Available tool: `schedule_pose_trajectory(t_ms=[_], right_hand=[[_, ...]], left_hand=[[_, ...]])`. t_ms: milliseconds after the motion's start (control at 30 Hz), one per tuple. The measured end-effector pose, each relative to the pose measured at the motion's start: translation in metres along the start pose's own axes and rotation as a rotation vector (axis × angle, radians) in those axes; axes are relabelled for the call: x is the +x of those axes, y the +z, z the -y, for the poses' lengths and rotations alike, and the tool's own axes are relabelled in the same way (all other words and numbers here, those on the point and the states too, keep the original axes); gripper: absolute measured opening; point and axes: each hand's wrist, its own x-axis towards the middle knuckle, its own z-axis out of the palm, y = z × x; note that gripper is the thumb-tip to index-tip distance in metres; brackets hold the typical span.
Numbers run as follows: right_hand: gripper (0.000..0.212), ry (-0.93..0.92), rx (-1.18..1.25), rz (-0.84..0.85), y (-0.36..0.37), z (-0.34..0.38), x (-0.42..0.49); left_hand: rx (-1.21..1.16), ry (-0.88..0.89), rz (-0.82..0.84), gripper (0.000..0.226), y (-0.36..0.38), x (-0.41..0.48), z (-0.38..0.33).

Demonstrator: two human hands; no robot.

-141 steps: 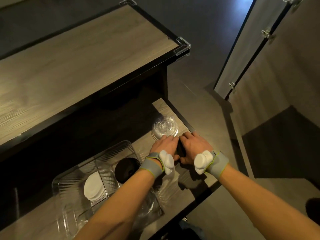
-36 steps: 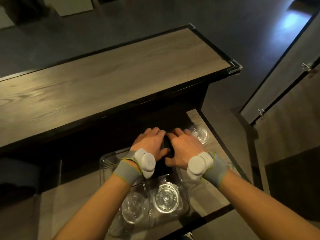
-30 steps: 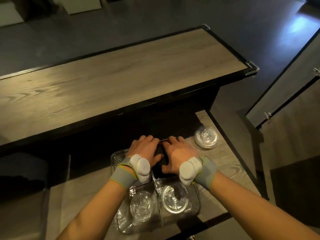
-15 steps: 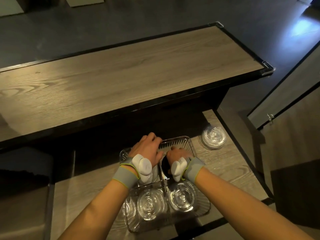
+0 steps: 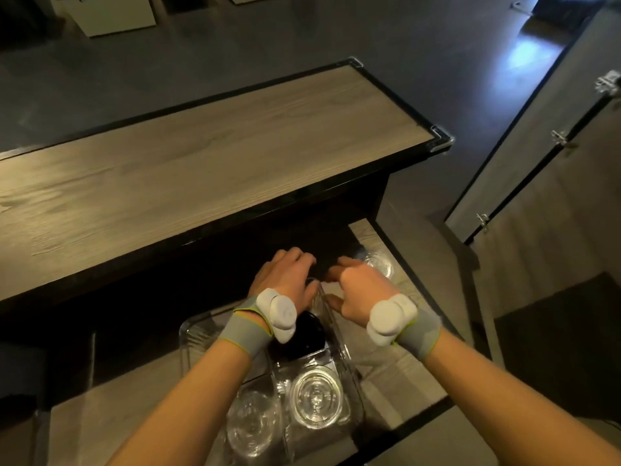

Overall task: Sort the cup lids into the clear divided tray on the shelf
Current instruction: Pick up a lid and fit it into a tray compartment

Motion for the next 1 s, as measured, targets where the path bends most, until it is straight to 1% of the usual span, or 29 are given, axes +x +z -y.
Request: schedule_pose_trajectory(t_ms=[100, 200, 300, 433, 567, 667, 767, 900, 1000], right_hand=[[0.047, 0.110, -0.029, -0.019, 0.000, -0.049, 0.004], [0.062, 0.219, -0.060, 0.040, 0.013, -0.089, 0.015], [0.074, 0.236, -0.093, 0.092, 0.034, -0.119, 0.032], [0.078, 0.243, -0.063, 0.100, 0.043, -0.134, 0.042], [0.094, 0.229, -0.034, 0.130, 0.048, -0.139, 0.054], [0.102, 0.231, -0.071, 0.152, 0.055, -0.141, 0.063], [0.102, 0.226, -0.091, 0.153, 0.064, -0.146, 0.071], [0.097, 0.197, -0.105, 0.121, 0.062, -0.148, 0.069], [0.088, 0.181, -0.103, 0.102, 0.049, -0.142, 0.061]], left_hand=[[0.023, 0.028, 0.065, 0.048, 0.008, 0.030, -0.029], [0.062, 0.057, 0.157, 0.048, 0.025, 0.062, -0.056], [0.131, 0.077, 0.250, 0.056, 0.049, 0.091, -0.071], [0.133, 0.059, 0.370, 0.070, 0.070, 0.116, -0.074], [0.089, 0.023, 0.379, 0.084, 0.085, 0.126, -0.068], [0.099, 0.026, 0.413, 0.095, 0.092, 0.132, -0.064], [0.112, 0.033, 0.441, 0.094, 0.096, 0.139, -0.063], [0.105, 0.047, 0.417, 0.086, 0.100, 0.141, -0.064], [0.120, 0.066, 0.391, 0.090, 0.093, 0.139, -0.066]])
